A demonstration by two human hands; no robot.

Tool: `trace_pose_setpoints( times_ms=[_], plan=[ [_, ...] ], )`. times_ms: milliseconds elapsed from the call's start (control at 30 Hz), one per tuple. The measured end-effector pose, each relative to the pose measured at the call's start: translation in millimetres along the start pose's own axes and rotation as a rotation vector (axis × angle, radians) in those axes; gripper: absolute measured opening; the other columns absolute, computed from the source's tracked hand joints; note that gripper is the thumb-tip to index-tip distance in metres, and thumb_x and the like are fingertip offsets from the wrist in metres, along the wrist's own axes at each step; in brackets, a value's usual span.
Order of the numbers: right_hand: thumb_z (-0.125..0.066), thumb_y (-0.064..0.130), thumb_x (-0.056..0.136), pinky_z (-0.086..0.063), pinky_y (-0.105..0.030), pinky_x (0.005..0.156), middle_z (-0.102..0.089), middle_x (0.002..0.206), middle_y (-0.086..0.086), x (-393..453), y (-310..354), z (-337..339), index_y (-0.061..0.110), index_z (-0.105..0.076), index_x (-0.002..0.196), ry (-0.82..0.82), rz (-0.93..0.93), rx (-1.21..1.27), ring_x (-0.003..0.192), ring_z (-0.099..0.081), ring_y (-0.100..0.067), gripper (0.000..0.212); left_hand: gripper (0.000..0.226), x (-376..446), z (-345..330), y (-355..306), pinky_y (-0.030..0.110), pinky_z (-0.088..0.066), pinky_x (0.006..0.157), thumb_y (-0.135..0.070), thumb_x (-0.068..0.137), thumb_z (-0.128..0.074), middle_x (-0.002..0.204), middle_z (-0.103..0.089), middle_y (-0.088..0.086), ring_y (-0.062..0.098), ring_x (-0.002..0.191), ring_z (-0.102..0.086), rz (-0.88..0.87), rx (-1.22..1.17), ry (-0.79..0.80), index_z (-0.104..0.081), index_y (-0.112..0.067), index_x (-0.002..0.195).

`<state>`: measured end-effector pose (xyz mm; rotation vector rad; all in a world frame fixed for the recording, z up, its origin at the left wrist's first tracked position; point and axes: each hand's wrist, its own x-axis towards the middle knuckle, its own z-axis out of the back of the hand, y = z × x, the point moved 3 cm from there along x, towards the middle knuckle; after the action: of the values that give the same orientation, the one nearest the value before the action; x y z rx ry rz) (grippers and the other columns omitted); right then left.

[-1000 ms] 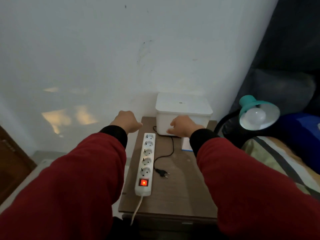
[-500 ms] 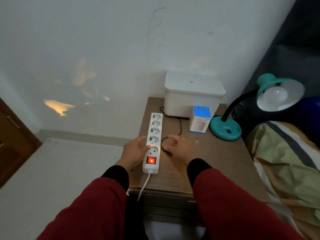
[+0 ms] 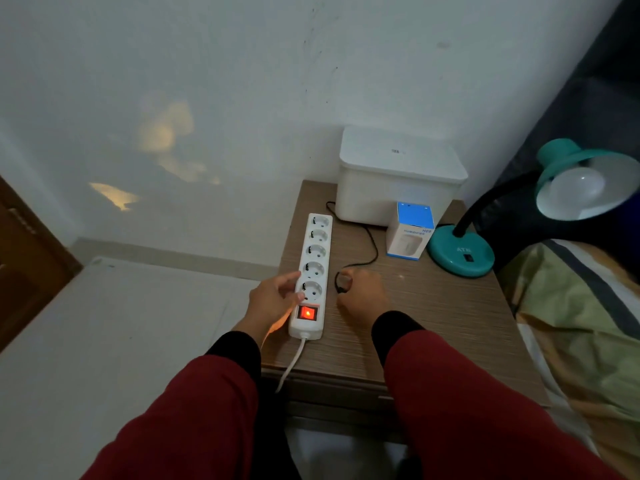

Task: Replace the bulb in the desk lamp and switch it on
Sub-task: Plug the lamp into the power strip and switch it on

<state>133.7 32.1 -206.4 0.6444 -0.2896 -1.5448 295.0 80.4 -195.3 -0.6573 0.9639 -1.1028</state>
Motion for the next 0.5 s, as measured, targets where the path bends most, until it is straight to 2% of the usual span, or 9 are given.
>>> trace_pose_setpoints(
  times_ms=[100, 167, 233, 300, 367, 400, 500],
  plan=[
    [-0.059, 0.005, 0.084, -0.05, -0.035, 0.098, -0.065, 0.117, -0.008, 2.1, 2.8, 5.1, 0.022, -0.054, 0.133, -0.016, 0.01, 0.116, 0.11, -0.061, -0.021, 0.052, 0.046, -1.8, -0.1, 0.1, 0.015, -0.035, 0.09, -0.01, 0.089, -0.062, 0.126, -0.064, 0.003, 0.01, 0.11, -0.057, -0.006, -0.019, -0.008, -0.053, -0.019, 0.133],
    [-0.056, 0.003, 0.084, -0.053, -0.038, 0.093, -0.063, 0.095, -0.003, 2.5, 6.2, 7.4, 0.029, -0.051, 0.135, -0.017, 0.038, 0.236, 0.091, -0.06, -0.016, 0.057, 0.046, -1.8, -0.5, 0.7, 0.014, -0.034, 0.089, -0.01, 0.089, -0.061, 0.126, -0.063, 0.003, 0.005, 0.101, -0.053, -0.008, -0.023, -0.007, -0.052, -0.02, 0.134],
    [-0.054, 0.0, 0.084, -0.055, -0.036, 0.083, -0.056, 0.084, -0.002, 1.4, 10.3, 12.6, 0.034, -0.048, 0.137, -0.027, 0.066, 0.331, 0.077, -0.055, -0.014, 0.063, 0.047, -1.7, -0.7, 1.7, 0.015, -0.033, 0.09, -0.011, 0.09, -0.061, 0.127, -0.063, 0.003, 0.004, 0.101, -0.052, -0.008, -0.027, -0.004, -0.051, -0.02, 0.135],
    [-0.053, -0.004, 0.086, -0.053, -0.021, 0.068, -0.053, 0.082, -0.001, -0.9, 13.8, 19.1, 0.031, -0.049, 0.137, -0.023, 0.103, 0.395, 0.068, -0.051, -0.009, 0.061, 0.047, -2.2, -1.1, 2.8, 0.016, -0.033, 0.09, -0.012, 0.09, -0.061, 0.128, -0.062, 0.003, 0.01, 0.11, -0.055, -0.001, -0.04, -0.001, -0.051, -0.021, 0.135],
    [-0.052, -0.008, 0.088, -0.046, -0.007, 0.053, -0.051, 0.078, 0.005, -4.1, 19.3, 24.9, 0.023, -0.053, 0.134, -0.014, 0.145, 0.436, 0.06, -0.048, -0.004, 0.055, 0.047, -2.5, -1.0, 3.0, 0.016, -0.032, 0.09, -0.012, 0.09, -0.061, 0.128, -0.062, 0.004, 0.011, 0.114, -0.055, 0.001, -0.053, -0.003, -0.051, -0.02, 0.135],
    [-0.053, -0.008, 0.088, -0.045, -0.006, 0.052, -0.052, 0.078, 0.005, -5.5, 22.0, 27.2, 0.018, -0.055, 0.132, -0.022, 0.163, 0.452, 0.059, -0.049, -0.005, 0.052, 0.047, -2.8, -1.5, 2.9, 0.017, -0.033, 0.09, -0.012, 0.09, -0.061, 0.128, -0.061, 0.004, 0.011, 0.113, -0.054, -0.001, -0.057, -0.004, -0.051, -0.021, 0.135],
    [-0.061, -0.005, 0.085, -0.052, -0.017, 0.071, -0.054, 0.085, 0.002, -6.2, 28.3, 27.2, 0.012, -0.062, 0.125, -0.065, 0.186, 0.51, 0.076, -0.056, -0.011, 0.044, 0.046, -2.7, -2.7, 3.7, 0.018, -0.034, 0.09, -0.013, 0.09, -0.061, 0.13, -0.061, 0.004, 0.015, 0.118, -0.055, 0.002, -0.067, -0.011, -0.051, -0.021, 0.135]
  ],
)
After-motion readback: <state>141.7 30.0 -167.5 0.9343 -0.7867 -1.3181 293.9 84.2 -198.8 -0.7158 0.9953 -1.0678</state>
